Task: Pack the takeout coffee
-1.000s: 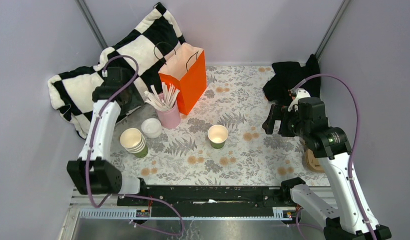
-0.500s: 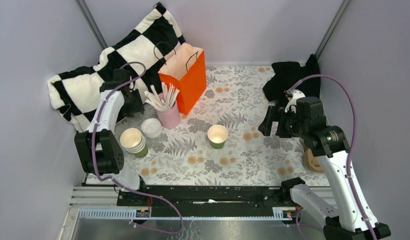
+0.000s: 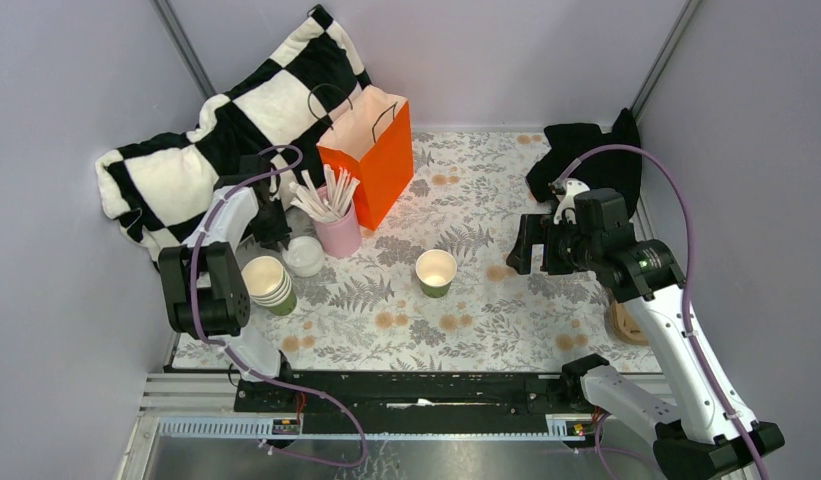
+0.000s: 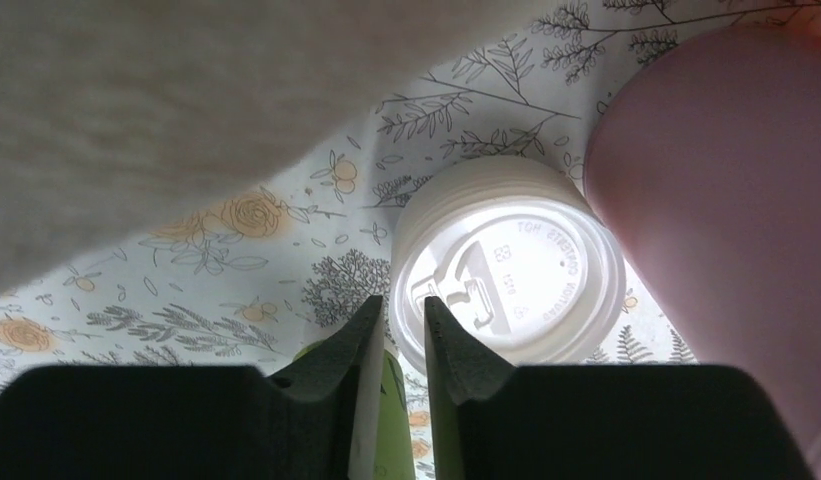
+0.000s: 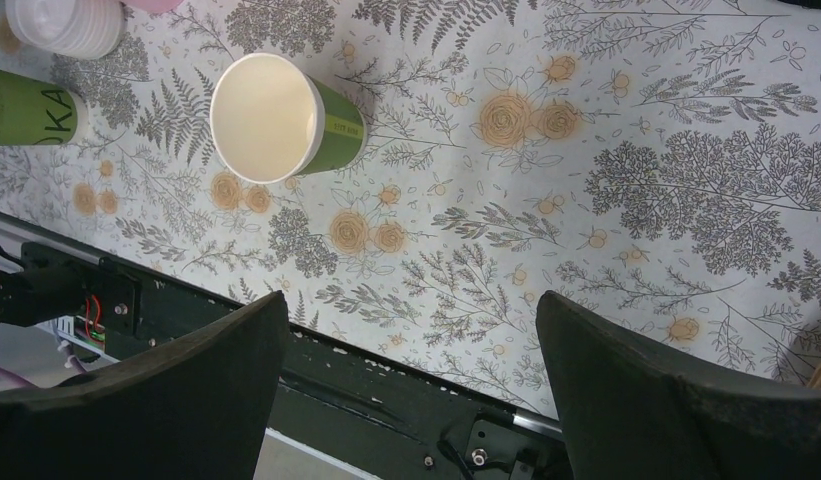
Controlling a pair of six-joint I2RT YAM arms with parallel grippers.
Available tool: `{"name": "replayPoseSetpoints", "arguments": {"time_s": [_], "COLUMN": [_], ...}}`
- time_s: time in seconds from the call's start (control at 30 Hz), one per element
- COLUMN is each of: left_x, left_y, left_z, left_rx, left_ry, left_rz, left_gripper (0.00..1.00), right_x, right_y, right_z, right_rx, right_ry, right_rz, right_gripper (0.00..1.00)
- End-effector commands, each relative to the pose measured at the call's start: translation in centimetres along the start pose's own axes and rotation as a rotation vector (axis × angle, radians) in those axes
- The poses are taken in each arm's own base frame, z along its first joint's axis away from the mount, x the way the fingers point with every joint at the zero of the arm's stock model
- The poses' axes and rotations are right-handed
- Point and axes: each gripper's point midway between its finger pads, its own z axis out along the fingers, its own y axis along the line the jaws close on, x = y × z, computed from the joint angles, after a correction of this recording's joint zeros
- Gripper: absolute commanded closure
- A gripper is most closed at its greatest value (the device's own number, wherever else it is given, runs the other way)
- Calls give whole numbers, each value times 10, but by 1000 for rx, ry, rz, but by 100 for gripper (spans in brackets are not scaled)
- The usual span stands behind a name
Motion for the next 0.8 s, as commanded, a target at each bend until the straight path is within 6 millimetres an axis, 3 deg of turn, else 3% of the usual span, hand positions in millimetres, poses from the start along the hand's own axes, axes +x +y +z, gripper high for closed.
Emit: {"name": "replayPoseSetpoints", "arguments": {"time_s": [0.0,0.37,0.77], "left_x": [-14,-17,-11], "left_y": [0,-1,6], "left_z": [9,19,21], "left_rx": [-15,-45,-75], "left_ry": [-38,-25,-18], "left_rz": [-1,14,24], "left_gripper": [77,85,81], "right_x": [-7,-6,-6], "right_y": [0,-4,-3], "right_z": [3,4,8], "right_rx": [4,21,16], "right_ry": [-34,-35,-30], "right_rz": [-36,-40,-41], "right_gripper": [0,0,0]}}
